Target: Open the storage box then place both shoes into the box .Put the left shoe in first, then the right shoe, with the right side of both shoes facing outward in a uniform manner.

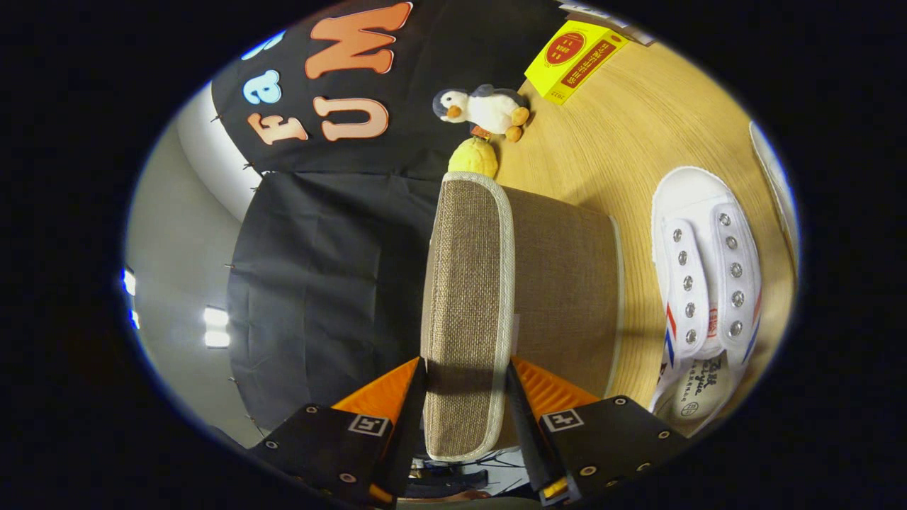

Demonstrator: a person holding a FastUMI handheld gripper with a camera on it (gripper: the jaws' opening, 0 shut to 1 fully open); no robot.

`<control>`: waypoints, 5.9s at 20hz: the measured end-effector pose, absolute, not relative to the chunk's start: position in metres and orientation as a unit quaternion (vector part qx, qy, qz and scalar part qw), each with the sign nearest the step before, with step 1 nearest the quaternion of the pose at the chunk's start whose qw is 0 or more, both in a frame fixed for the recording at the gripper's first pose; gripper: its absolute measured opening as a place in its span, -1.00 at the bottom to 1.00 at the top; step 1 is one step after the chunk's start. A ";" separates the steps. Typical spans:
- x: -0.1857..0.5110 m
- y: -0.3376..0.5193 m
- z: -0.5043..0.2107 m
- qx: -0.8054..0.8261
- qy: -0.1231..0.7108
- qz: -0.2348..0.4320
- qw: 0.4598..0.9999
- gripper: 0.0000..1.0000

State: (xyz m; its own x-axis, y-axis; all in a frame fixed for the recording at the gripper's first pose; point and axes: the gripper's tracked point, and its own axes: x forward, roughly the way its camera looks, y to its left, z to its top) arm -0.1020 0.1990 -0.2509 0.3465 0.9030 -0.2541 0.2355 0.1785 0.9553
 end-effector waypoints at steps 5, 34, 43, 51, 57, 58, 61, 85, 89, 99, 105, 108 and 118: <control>-0.089 0.203 -0.203 0.593 0.456 0.317 0.583 0.02; -0.008 0.438 -0.111 0.398 0.447 0.358 0.717 -0.69; -0.016 0.388 -0.151 0.271 0.452 0.310 0.791 0.48; -0.040 0.254 -0.182 0.204 0.447 0.225 0.841 0.54; -0.064 0.144 -0.229 0.125 0.459 0.124 0.871 0.74; -0.074 0.130 -0.241 0.111 0.471 0.111 0.868 0.74; -0.101 0.100 -0.269 0.081 0.498 0.082 0.859 0.74; -0.130 0.060 -0.405 0.045 0.526 0.034 0.849 -0.66; -0.117 0.070 -0.382 0.123 0.513 0.032 0.849 -0.93; -0.107 0.079 -0.348 0.163 0.512 0.045 0.842 -0.99; -0.073 0.074 -0.271 0.192 0.449 0.049 0.871 -0.99; -0.059 0.080 -0.227 0.193 0.417 0.064 0.886 -0.99; -0.044 0.157 -0.155 0.193 0.383 0.129 0.894 -0.99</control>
